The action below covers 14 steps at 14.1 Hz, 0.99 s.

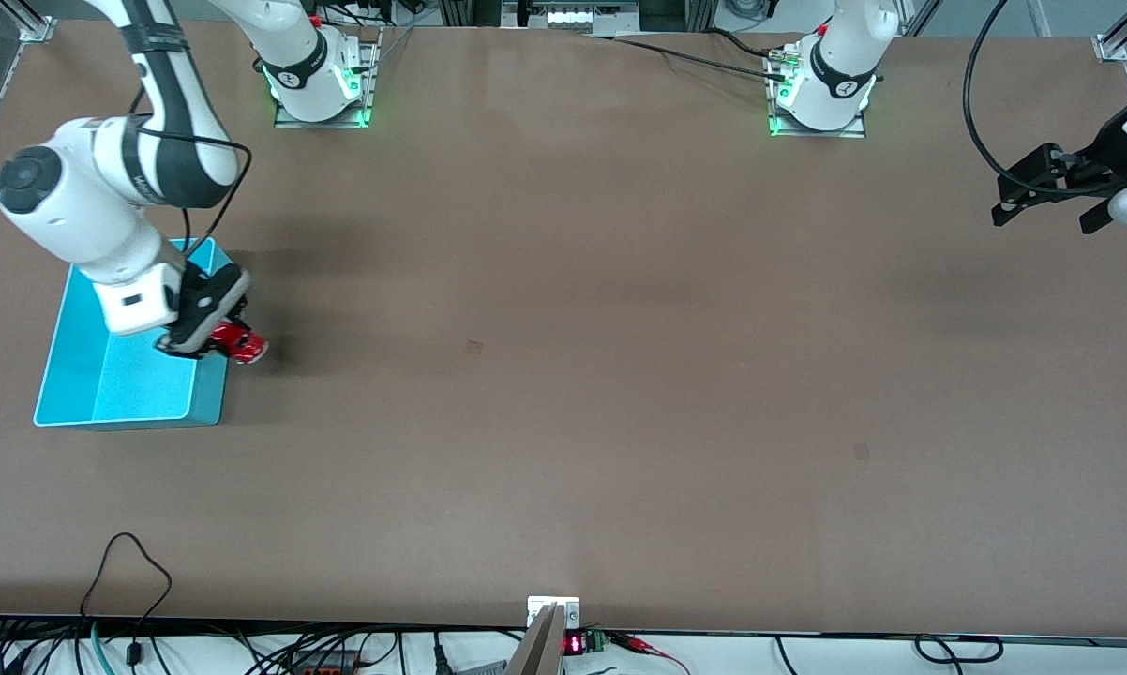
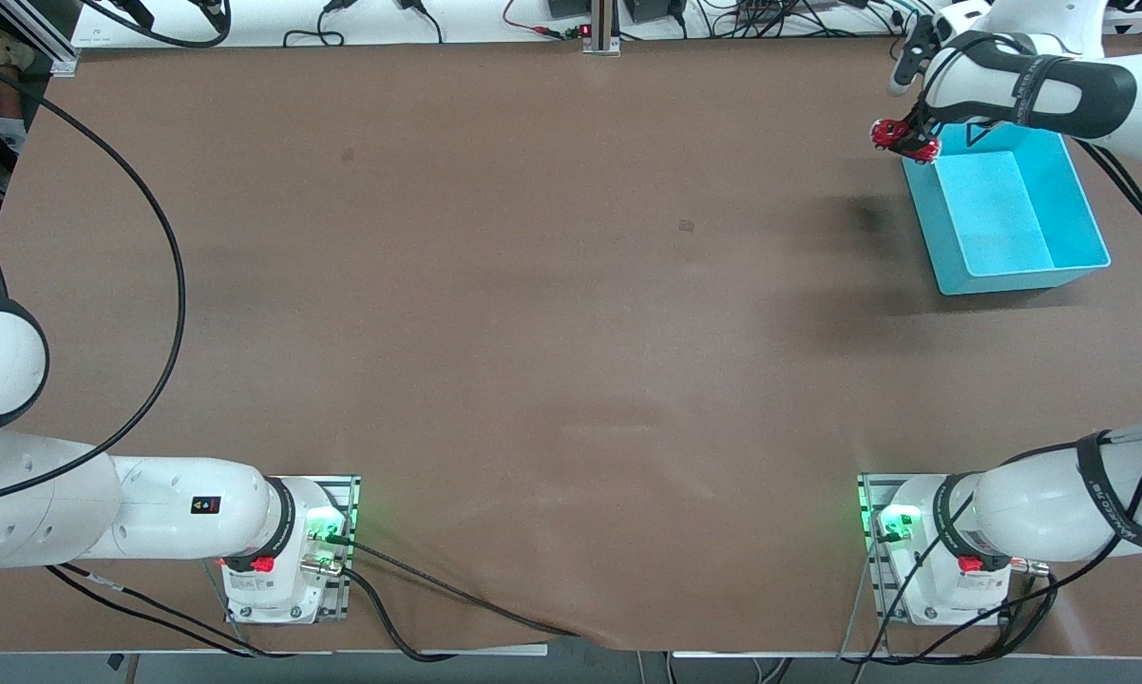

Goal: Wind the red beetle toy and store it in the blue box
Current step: 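Lift the car with the right gripper and lower it into the blue box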

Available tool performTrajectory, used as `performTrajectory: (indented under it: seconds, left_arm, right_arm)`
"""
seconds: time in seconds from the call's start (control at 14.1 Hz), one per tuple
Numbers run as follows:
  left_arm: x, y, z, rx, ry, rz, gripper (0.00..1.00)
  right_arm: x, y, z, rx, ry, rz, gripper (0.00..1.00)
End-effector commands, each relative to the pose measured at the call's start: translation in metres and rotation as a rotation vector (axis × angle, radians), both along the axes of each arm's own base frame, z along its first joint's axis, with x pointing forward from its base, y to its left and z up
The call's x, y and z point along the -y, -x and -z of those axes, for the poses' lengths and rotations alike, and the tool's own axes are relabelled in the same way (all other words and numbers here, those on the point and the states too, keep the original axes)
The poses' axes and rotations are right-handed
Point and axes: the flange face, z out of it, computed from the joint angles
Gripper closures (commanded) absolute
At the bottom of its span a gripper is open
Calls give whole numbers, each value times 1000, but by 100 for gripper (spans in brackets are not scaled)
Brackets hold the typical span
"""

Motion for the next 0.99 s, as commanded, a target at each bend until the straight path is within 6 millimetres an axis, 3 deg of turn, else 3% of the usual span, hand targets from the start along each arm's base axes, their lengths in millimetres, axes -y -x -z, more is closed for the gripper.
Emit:
performTrajectory:
  seconds: [0.0,0.28,0.43,0.71,0.92]
  left_arm:
    - [0,-4,-6,-10,-3,19,0]
    - [0,-2,-6,-19,-3,27,0]
    - [0,-2,-6,-20,-3,25,0]
    - [2,-2,-6,-20,-3,28,0]
    - [2,-2,-7,-16,-3,28,0]
  right_arm:
    - [27,-4,-8,-1,-35,223,73]
    - [87,-3,-6,-6,-75,548,77]
    - [109,1,5,-26,-90,685,77]
    - [168,13,35,-66,-87,802,76]
    - [188,21,59,-113,-117,964,76]
